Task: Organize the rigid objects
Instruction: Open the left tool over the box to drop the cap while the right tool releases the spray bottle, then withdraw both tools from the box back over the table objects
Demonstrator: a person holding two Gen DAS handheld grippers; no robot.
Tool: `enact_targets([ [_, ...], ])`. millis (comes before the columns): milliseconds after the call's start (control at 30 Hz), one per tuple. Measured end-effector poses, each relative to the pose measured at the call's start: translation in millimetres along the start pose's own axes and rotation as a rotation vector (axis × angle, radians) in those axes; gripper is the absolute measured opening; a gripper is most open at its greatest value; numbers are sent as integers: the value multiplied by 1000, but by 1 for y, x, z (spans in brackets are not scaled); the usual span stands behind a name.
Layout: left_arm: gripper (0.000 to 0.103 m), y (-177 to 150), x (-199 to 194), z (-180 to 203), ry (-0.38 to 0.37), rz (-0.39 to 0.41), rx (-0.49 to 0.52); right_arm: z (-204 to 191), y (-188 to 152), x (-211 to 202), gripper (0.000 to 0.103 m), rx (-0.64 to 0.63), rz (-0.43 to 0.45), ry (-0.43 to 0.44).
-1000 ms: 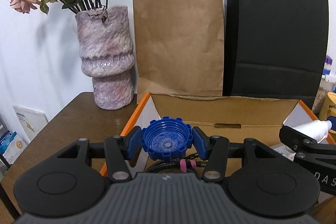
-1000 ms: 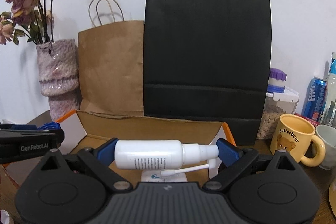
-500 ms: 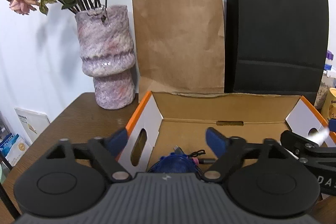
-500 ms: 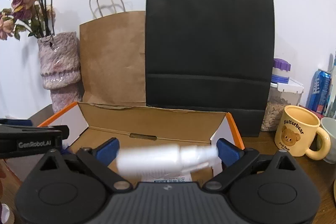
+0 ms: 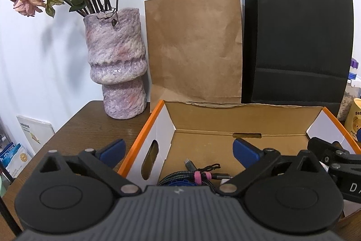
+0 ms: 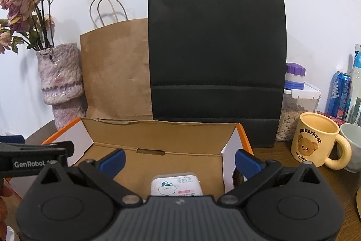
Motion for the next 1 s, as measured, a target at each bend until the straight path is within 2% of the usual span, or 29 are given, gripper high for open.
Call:
enact_targets([
  [500,103,2,-18,-5,-8,16,-5,-4,2,-18,103,-6,29,5],
  [1000,103,-8,-64,-23,-20,51,-2,-11,-6,-61,103,-19,56,24],
])
Point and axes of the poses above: each gripper's, at about its wrist camera, not at the fingertips, and x roughly the way its jaws point, z to its right, y to its top, the point moved 3 cm from there along x, roughly the way its jaws point, and after that the axes turned 10 degrees about y, right-handed, at the moved point
